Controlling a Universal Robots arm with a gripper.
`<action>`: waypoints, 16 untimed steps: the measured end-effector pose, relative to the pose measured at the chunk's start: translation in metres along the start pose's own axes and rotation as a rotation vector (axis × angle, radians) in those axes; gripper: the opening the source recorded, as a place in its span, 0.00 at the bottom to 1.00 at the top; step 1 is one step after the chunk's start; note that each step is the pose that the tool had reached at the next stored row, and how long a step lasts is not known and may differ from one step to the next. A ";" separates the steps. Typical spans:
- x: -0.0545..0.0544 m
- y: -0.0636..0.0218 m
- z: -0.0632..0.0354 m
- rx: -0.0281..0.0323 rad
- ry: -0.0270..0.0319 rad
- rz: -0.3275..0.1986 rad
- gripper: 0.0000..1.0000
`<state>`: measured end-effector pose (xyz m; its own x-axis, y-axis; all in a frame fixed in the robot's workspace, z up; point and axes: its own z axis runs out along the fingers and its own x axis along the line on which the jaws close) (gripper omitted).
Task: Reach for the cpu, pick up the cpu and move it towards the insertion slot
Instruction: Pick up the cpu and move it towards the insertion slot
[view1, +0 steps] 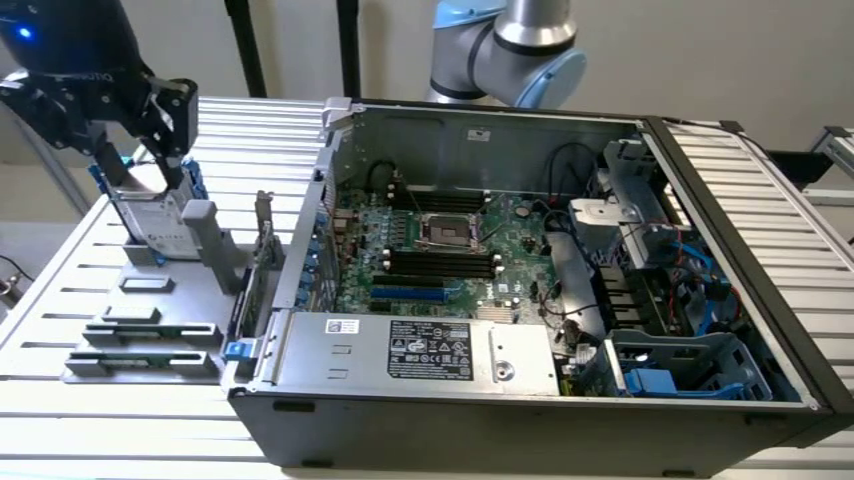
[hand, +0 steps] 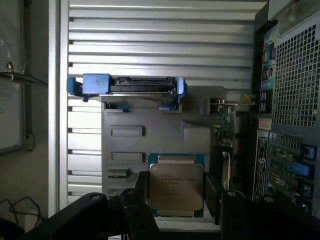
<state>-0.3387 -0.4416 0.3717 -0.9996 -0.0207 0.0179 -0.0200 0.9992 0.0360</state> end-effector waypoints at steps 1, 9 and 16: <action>-0.005 0.0000 -0.0020 -0.0001 0.0006 0.000 0.54; -0.041 -0.0004 -0.0115 -0.0001 0.0044 0.000 0.54; -0.073 -0.0009 -0.0177 -0.0003 0.0068 0.000 0.54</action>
<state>-0.2657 -0.4416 0.3881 -0.9995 -0.0207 0.0246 -0.0198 0.9991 0.0363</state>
